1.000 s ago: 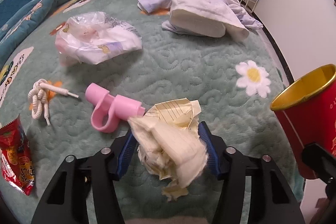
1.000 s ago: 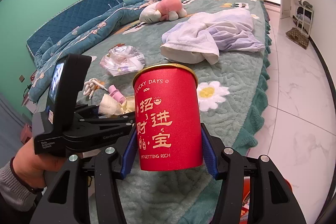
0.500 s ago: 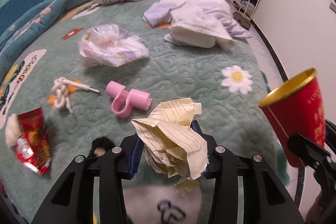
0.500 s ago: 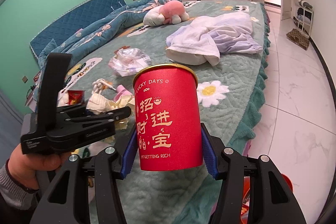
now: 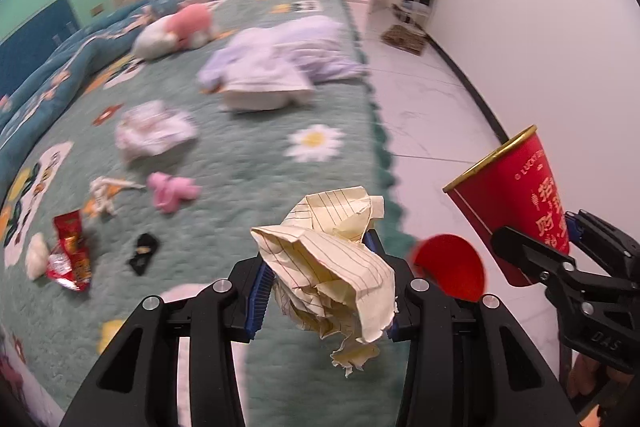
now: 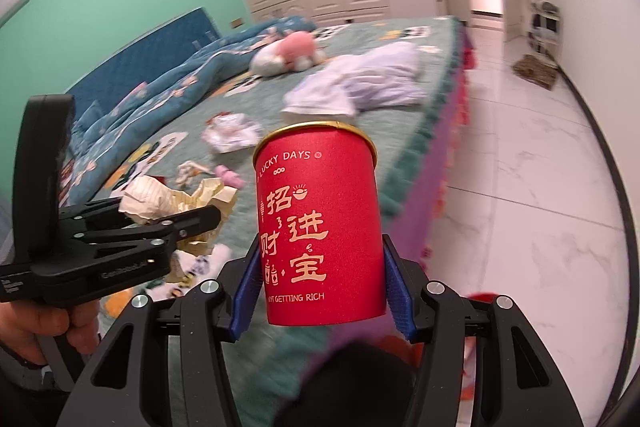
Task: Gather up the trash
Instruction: 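Carry both to the red bin and open both tools to drop them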
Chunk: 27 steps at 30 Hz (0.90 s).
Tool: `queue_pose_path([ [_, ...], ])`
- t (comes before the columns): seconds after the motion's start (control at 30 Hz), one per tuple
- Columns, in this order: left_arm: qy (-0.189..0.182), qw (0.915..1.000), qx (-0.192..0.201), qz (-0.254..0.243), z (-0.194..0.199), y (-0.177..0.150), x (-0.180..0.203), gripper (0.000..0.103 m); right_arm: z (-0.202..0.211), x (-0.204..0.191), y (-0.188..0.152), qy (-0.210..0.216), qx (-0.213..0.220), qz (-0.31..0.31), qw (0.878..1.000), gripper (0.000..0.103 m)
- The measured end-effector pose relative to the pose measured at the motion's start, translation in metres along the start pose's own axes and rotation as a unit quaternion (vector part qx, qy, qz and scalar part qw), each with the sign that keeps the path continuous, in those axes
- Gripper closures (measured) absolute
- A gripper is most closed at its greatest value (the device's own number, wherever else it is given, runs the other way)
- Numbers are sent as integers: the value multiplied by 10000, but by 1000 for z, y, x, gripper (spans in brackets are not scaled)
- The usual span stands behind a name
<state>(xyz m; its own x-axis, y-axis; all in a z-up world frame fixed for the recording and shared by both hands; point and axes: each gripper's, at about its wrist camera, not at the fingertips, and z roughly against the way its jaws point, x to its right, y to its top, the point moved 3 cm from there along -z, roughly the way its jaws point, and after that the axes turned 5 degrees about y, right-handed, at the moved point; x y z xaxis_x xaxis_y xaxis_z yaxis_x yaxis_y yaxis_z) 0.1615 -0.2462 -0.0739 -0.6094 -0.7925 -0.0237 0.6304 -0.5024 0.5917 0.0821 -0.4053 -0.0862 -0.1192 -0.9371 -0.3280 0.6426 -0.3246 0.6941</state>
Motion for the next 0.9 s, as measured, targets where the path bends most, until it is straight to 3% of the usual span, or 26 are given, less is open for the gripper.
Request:
queue_pose_path([
  [0.3,-722,9935,-227,-850,-22,0,112,57,60,97,-43,-845,95,-759,9935,48],
  [0.63,-1287,9752,-892,-1564,-110,-10,211,55,78,176,-77,-1461,42,-1384,9795,48],
  [0.87,-1221,9681,-989,-1954,-148,-10,238,39,67,204,-96,-1533,-133,-1644,9743,48],
  [0.9,-1182,9676,-976,-2008,-151,-9,238,30,65,206,-96,-1531,-144,-1660,9741,48],
])
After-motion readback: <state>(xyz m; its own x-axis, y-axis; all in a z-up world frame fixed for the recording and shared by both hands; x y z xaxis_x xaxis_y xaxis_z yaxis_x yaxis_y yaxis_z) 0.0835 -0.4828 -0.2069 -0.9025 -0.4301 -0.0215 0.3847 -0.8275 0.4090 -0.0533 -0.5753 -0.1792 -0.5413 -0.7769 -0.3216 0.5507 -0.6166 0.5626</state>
